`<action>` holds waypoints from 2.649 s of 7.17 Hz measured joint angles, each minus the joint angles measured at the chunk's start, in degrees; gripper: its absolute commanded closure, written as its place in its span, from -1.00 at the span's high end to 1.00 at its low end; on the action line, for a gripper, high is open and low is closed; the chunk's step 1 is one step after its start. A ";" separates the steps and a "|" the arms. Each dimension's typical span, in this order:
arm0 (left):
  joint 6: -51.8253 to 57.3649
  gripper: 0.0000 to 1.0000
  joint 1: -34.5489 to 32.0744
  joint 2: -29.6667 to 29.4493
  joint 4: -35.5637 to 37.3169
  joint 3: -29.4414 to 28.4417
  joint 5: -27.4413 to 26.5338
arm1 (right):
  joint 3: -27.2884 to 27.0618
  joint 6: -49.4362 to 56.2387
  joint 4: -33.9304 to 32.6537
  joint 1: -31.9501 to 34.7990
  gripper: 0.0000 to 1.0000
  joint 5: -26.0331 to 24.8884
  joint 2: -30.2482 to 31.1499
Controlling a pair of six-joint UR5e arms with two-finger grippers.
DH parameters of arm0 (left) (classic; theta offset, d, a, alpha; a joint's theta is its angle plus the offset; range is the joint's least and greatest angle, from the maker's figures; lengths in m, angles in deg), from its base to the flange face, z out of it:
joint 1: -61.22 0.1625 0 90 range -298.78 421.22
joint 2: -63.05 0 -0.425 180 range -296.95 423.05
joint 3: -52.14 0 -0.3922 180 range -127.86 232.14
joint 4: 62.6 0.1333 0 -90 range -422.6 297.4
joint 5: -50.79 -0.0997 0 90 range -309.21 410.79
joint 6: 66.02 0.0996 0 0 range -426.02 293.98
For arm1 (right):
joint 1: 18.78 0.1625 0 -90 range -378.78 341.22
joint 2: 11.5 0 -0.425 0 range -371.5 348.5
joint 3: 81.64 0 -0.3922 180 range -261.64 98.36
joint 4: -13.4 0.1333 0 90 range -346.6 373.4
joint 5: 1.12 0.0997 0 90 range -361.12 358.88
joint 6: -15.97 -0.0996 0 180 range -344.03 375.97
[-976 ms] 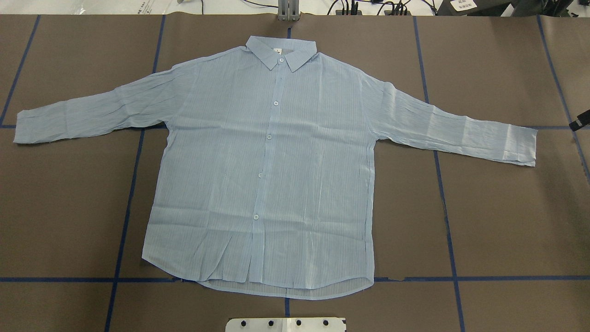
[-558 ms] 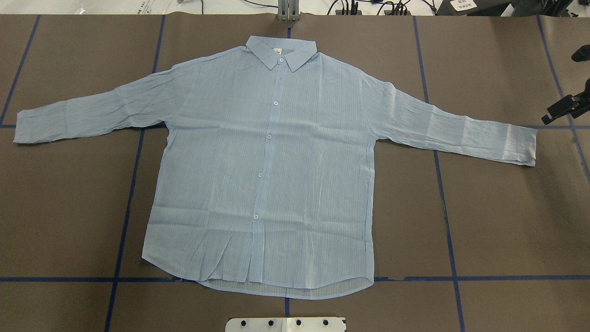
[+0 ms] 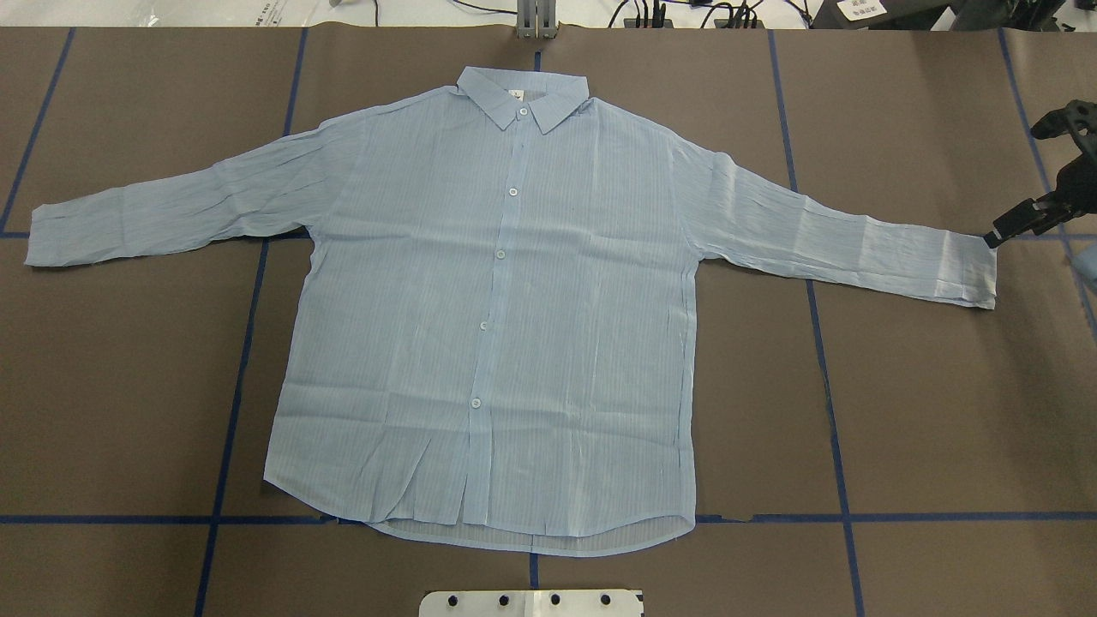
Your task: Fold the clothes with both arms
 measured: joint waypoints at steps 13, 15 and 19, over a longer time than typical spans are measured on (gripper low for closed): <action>0.08 1.00 -0.16 0.08 0.02 -0.02 -0.03 | -1.98 -1.60 0.33 -1.57 -1.00 0.46 -0.33; 0.08 1.00 -0.22 0.09 0.02 0.09 0.00 | -3.55 -1.95 0.37 -1.33 -1.00 2.26 0.02; 0.08 1.00 -0.18 0.09 0.05 0.07 0.04 | -16.42 -20.45 0.44 -4.46 -1.00 6.09 -0.43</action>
